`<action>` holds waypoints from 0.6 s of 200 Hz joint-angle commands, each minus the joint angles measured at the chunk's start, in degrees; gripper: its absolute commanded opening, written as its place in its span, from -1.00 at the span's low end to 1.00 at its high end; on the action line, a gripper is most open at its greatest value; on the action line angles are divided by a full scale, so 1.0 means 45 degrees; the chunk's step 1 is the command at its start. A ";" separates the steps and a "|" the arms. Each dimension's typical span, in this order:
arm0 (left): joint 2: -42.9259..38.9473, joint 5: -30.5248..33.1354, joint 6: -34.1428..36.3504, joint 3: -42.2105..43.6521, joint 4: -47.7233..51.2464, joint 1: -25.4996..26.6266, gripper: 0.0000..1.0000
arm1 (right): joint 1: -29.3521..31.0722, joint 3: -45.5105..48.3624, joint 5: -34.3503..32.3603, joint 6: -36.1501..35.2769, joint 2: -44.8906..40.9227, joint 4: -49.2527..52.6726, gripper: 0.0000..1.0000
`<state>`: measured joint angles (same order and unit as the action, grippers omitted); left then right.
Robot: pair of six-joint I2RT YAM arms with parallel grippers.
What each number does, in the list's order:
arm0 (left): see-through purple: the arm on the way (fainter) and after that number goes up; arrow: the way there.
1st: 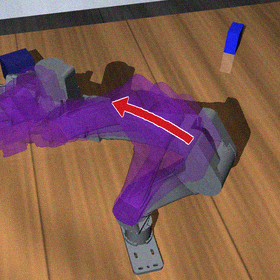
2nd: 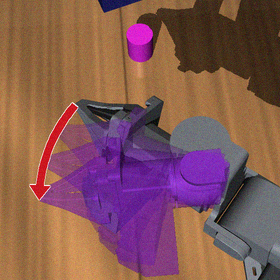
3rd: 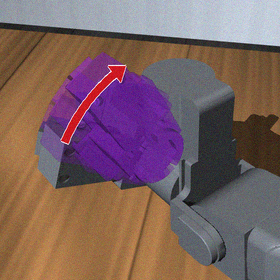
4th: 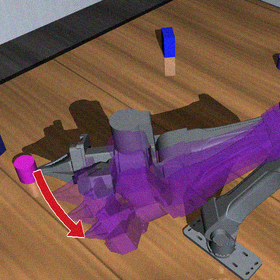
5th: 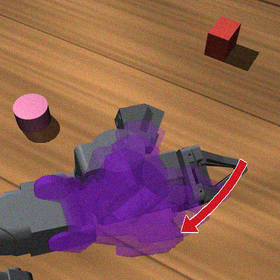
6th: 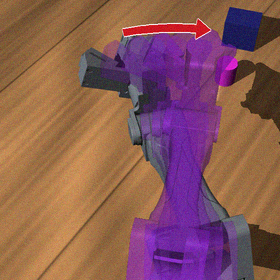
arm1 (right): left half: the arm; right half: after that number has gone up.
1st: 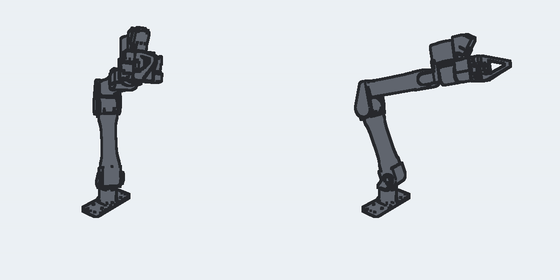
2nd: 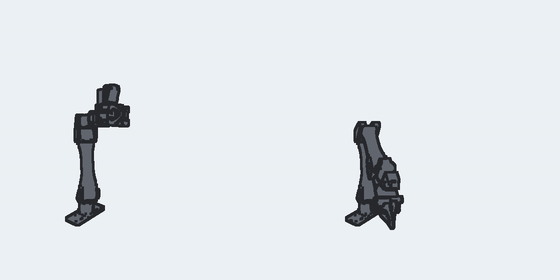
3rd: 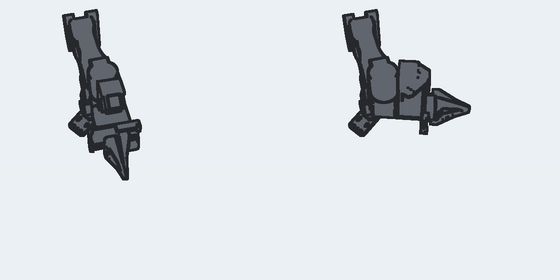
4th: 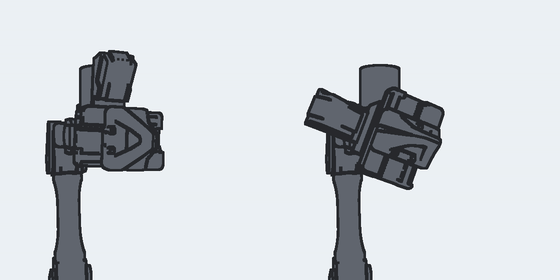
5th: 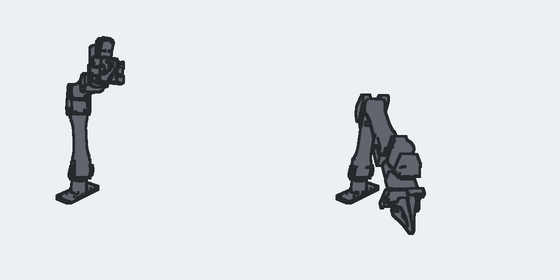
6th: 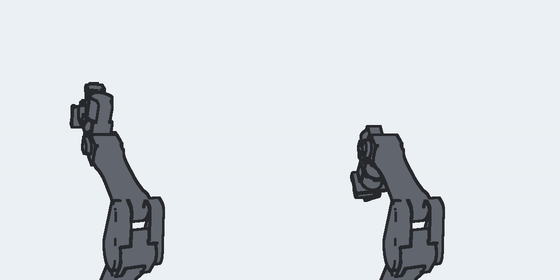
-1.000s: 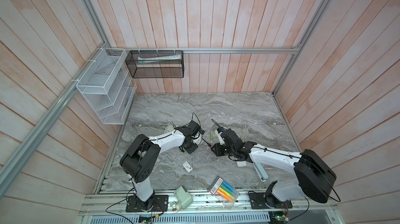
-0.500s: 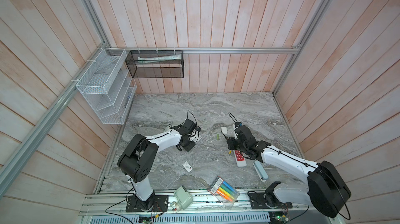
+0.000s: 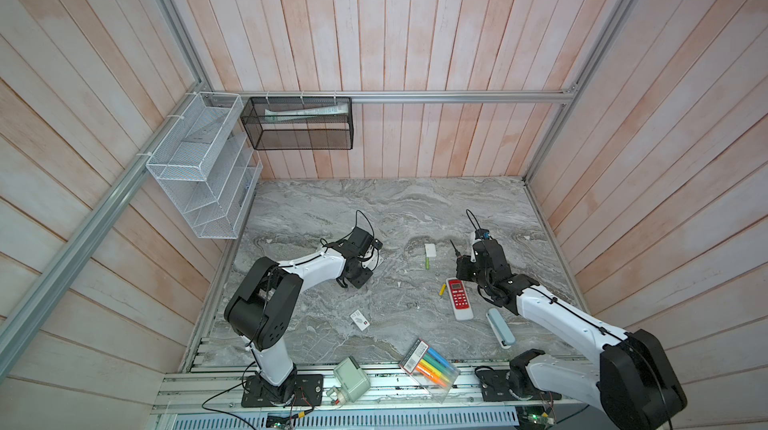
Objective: Unload the batteries from the remote control
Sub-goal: 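Carry the screwdriver away from the remote with the right gripper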
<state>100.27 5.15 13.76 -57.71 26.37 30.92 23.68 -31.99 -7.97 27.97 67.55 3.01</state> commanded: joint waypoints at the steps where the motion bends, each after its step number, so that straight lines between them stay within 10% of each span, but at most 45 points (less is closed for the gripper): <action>1: 0.0493 0.1630 -0.0167 0.0569 0.0185 -0.0484 0.11 | -0.0589 0.0296 -0.0085 -0.0222 0.0380 -0.0971 -1.00; 76: 0.0141 0.0904 -0.0186 0.0580 -0.0063 -0.0501 0.26 | -0.0889 0.0056 0.0204 0.0055 0.2981 -0.1918 -1.00; 94: 0.0120 0.0650 -0.0187 0.0579 -0.0040 -0.0499 0.99 | -0.0959 -0.0044 0.0357 0.0040 0.3537 -0.1957 -1.00; 120: 0.0018 0.0468 -0.0186 0.0579 -0.0093 -0.0485 1.00 | -0.1058 -0.0092 0.0395 0.0035 0.4086 -0.2148 -1.00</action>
<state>99.63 8.99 12.62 -57.14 23.51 28.60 19.99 -31.44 -6.13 27.81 83.64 -7.38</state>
